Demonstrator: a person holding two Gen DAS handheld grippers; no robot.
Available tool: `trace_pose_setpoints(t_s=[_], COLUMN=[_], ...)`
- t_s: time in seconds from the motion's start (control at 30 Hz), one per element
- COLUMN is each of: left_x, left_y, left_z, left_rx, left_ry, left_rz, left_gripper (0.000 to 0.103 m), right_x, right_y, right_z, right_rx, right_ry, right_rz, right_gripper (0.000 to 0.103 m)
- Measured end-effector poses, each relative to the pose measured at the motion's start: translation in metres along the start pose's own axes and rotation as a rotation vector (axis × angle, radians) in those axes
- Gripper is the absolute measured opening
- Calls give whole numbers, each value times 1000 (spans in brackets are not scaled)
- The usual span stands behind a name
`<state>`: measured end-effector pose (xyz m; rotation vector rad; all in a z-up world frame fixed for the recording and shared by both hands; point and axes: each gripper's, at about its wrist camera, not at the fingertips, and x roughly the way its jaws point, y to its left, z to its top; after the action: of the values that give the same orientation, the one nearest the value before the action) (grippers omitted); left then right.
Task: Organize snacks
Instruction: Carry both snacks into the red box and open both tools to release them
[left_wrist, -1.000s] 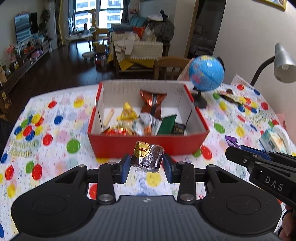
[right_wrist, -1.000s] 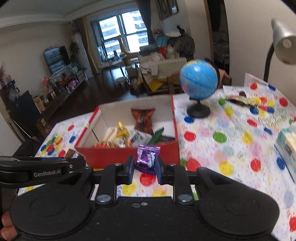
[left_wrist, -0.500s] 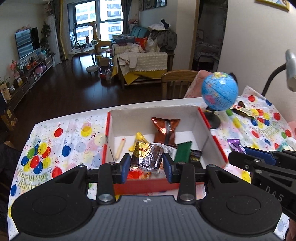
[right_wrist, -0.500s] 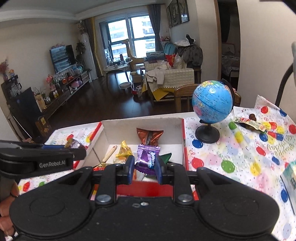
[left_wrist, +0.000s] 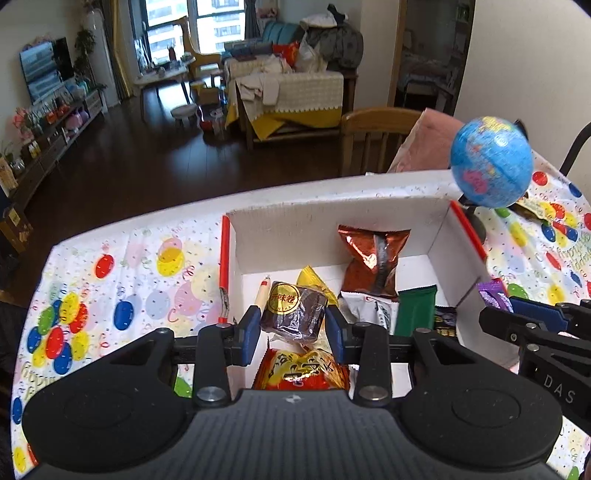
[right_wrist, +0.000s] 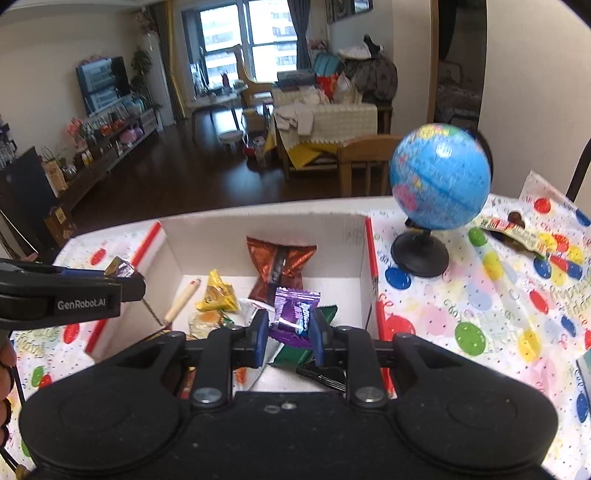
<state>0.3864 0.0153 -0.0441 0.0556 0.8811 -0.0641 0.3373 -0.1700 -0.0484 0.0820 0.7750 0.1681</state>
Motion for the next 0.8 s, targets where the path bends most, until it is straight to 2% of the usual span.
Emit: trace_pose_setpoints(t_s=[0.4,0.8], left_x=[63,88], left_y=[-2,-9], left_z=[1,-4], left_rx=[15,49], left_ry=[100,148], left_rz=[-35,-28], left_gripper=[37,37], right_x=[57,82], right_y=[-4,-5], right_z=[-4,-9], right_rx=[5,-2], right_ry=[103,157], right_rz=[-33,-52], right_gripper=[23,25])
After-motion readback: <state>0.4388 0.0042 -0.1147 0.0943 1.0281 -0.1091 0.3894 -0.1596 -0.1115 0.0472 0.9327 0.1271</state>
